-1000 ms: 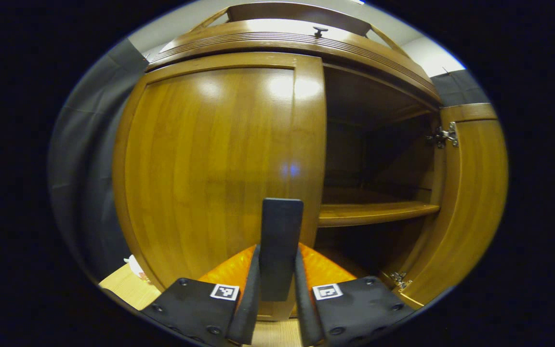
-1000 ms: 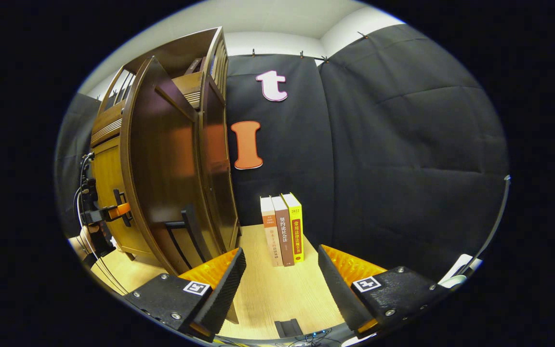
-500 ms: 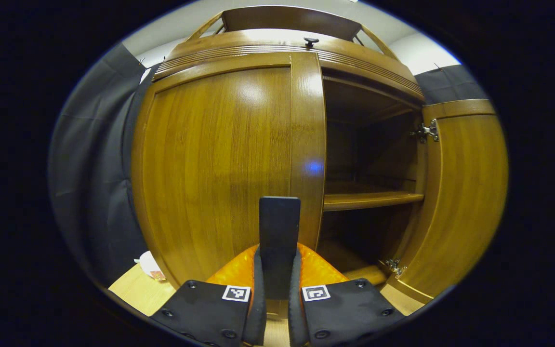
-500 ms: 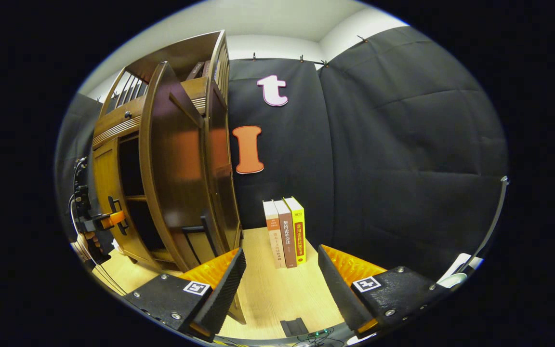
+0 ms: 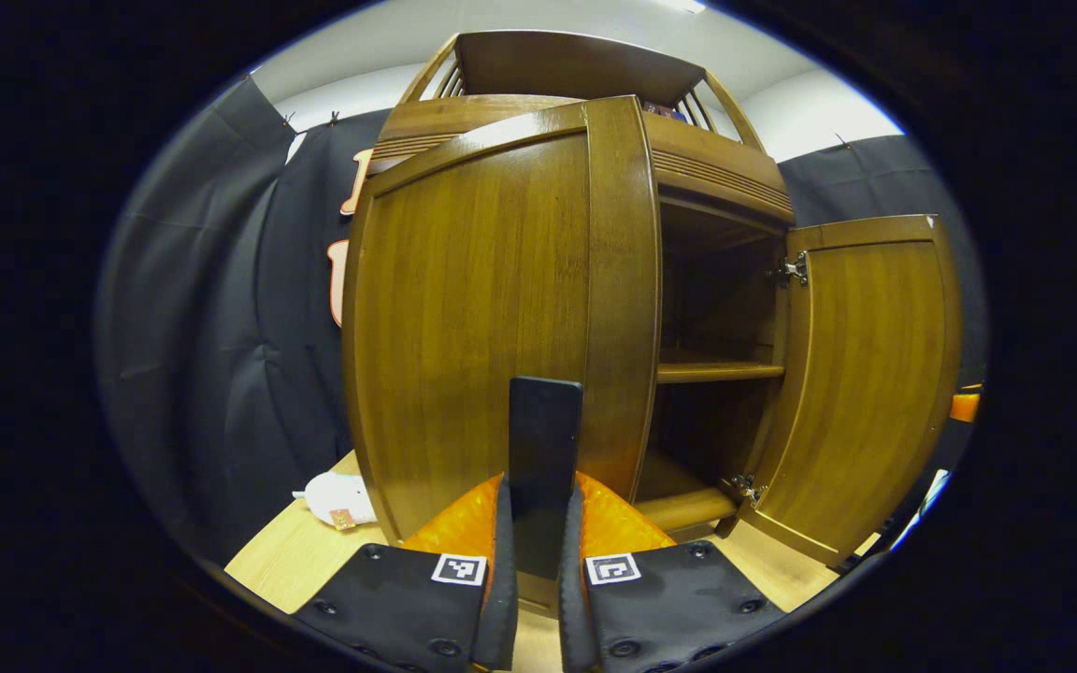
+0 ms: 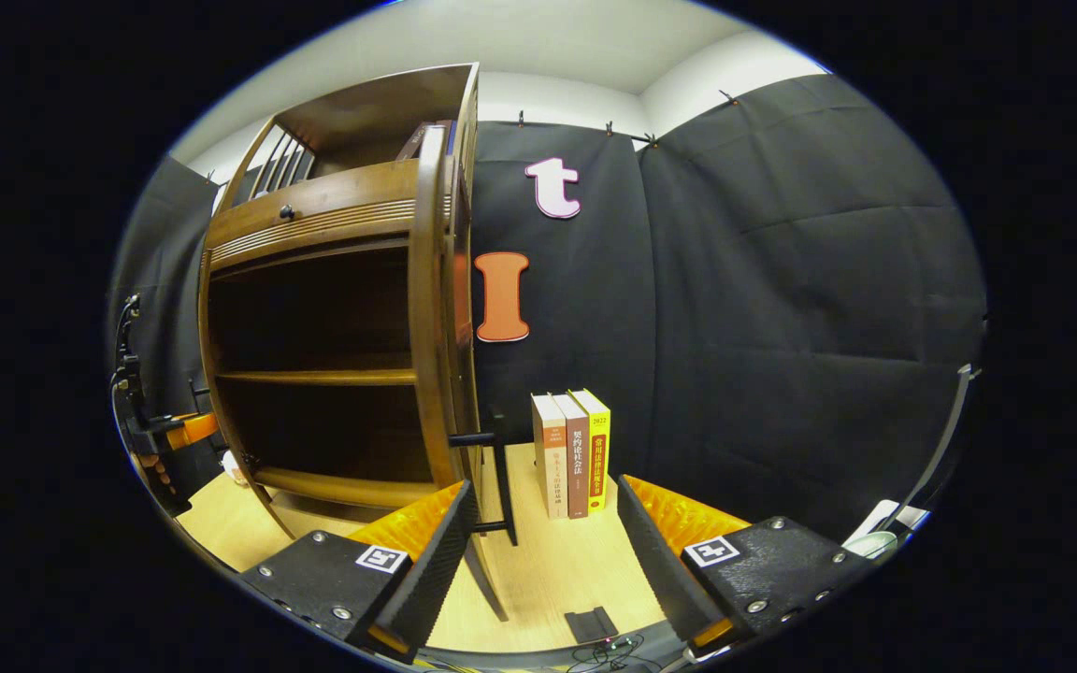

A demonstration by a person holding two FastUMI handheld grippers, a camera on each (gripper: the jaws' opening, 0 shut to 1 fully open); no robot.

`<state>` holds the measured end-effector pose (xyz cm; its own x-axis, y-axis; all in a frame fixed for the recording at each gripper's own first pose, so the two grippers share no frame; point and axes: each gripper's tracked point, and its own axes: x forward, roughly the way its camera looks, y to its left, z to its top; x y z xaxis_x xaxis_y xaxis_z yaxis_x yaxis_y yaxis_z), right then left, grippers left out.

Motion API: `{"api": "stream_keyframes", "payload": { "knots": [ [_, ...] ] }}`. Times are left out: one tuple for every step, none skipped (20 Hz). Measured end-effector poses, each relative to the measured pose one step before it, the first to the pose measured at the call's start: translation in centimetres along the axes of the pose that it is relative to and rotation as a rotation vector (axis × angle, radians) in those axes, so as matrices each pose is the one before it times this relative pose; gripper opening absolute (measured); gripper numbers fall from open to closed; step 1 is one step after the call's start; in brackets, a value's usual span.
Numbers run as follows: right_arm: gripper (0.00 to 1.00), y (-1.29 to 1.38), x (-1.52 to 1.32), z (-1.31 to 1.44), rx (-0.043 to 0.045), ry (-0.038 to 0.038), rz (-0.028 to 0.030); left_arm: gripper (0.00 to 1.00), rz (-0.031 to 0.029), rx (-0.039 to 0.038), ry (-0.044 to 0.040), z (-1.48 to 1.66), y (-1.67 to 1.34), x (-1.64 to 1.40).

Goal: Open the right door of the double-door shoe cabinet with the right hand, and open the left door with the left hand.

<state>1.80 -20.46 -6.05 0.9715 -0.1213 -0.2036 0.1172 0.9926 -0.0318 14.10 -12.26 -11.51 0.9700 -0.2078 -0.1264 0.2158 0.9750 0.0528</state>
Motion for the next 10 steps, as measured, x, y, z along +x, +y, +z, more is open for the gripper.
{"api": "stream_keyframes", "payload": {
  "knots": [
    [0.98, 1.189, -0.838, -0.798, -0.00217, -0.00288, -0.00293, 0.26, -0.00891, -0.00326, -0.00019, 0.142, 0.564, -0.763],
    [0.98, 0.645, -0.299, -0.040, -0.00849, 0.00118, -0.00839, 0.27, -0.00440, -0.00052, -0.00068, 0.056, 0.574, -0.736],
    [0.98, 0.572, -0.321, -0.040, -0.00795, -0.00143, -0.00967, 0.27, -0.00457, 0.00200, -0.00075, -0.033, 0.647, -0.948],
    [0.98, 0.663, -0.303, 0.199, -0.00237, -0.00616, -0.00737, 0.25, -0.00732, 0.00577, 0.00105, 0.038, 0.637, -0.622],
    [0.98, 0.715, -0.314, 0.183, 0.00370, -0.00581, -0.00448, 0.25, -0.00416, -0.00127, 0.00354, 0.020, 0.819, -0.834],
    [0.98, 0.793, -0.267, 0.149, 0.00470, -0.00382, -0.00301, 0.26, -0.00081, -0.00748, 0.00488, 0.000, 0.560, -0.533],
    [0.98, 0.760, -0.268, 0.066, 0.00498, -0.00336, -0.00268, 0.27, 0.00154, -0.00639, 0.00238, 0.006, 0.620, -0.544],
    [0.98, 0.343, 0.349, 1.281, 0.00512, -0.00250, 0.00039, 0.22, 0.00407, 0.00098, -0.00124, 0.034, 0.561, -0.461],
    [0.98, 0.798, -0.193, 0.238, 0.00452, -0.00262, -0.00102, 0.22, 0.00634, 0.00764, -0.00311, 0.044, 0.615, -0.518],
    [0.98, 0.752, -0.321, 0.129, 0.00396, -0.00636, -0.00162, 0.22, 0.00838, 0.00784, -0.00233, -0.014, 0.574, -0.419]
  ]
}}
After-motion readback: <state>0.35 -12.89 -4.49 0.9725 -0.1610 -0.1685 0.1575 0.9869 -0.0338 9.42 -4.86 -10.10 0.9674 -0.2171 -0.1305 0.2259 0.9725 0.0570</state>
